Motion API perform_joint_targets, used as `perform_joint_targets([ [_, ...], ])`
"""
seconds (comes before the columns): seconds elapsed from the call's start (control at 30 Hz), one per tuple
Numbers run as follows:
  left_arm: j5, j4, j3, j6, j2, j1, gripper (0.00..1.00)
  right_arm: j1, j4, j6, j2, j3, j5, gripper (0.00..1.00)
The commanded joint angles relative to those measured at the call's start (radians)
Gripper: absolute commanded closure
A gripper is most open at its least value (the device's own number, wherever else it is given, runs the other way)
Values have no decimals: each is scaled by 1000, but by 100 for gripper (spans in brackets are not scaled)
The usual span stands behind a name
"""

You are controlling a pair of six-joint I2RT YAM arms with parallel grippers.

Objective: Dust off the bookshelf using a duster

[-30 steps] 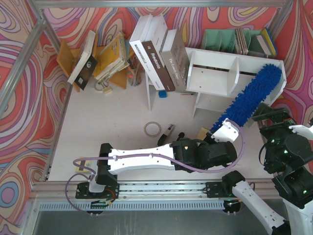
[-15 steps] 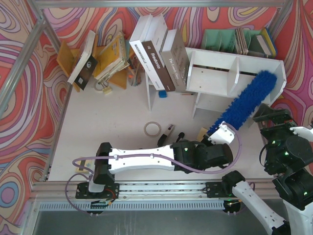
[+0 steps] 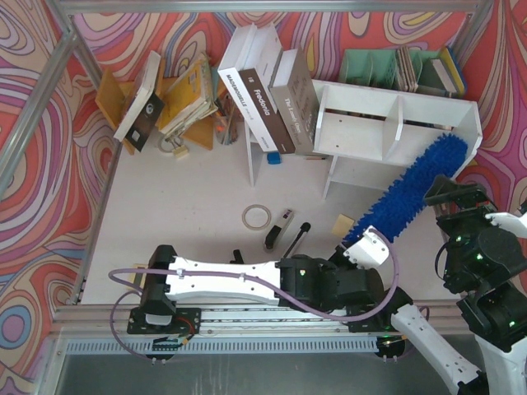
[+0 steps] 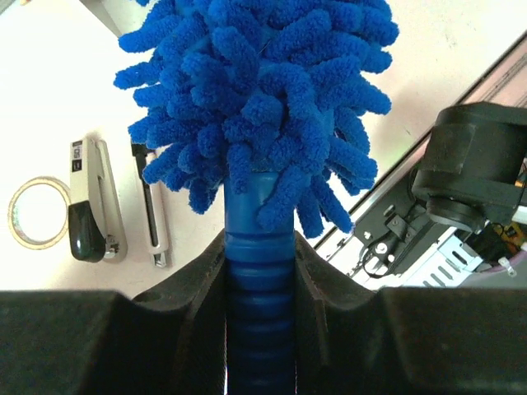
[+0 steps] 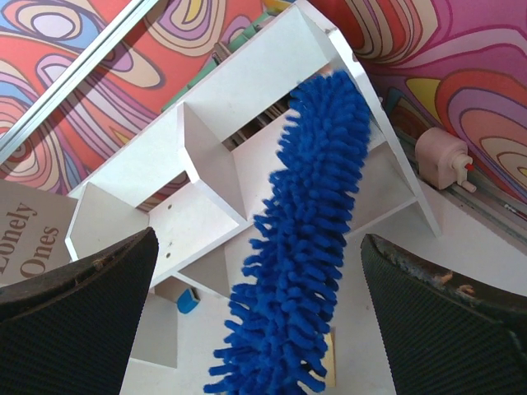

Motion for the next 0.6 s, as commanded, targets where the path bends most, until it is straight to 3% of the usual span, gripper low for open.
perform_joint_targets([
  [0.0, -66, 80, 45, 17, -20, 11, 100, -1, -23, 21, 7, 13, 1, 1],
  [0.4, -173, -172, 356, -123, 146, 56, 100, -1, -38, 11, -22, 4, 13, 1],
  [0.57, -127, -260, 394, -192, 169, 66, 100, 0, -30, 3, -29, -5, 21, 1],
])
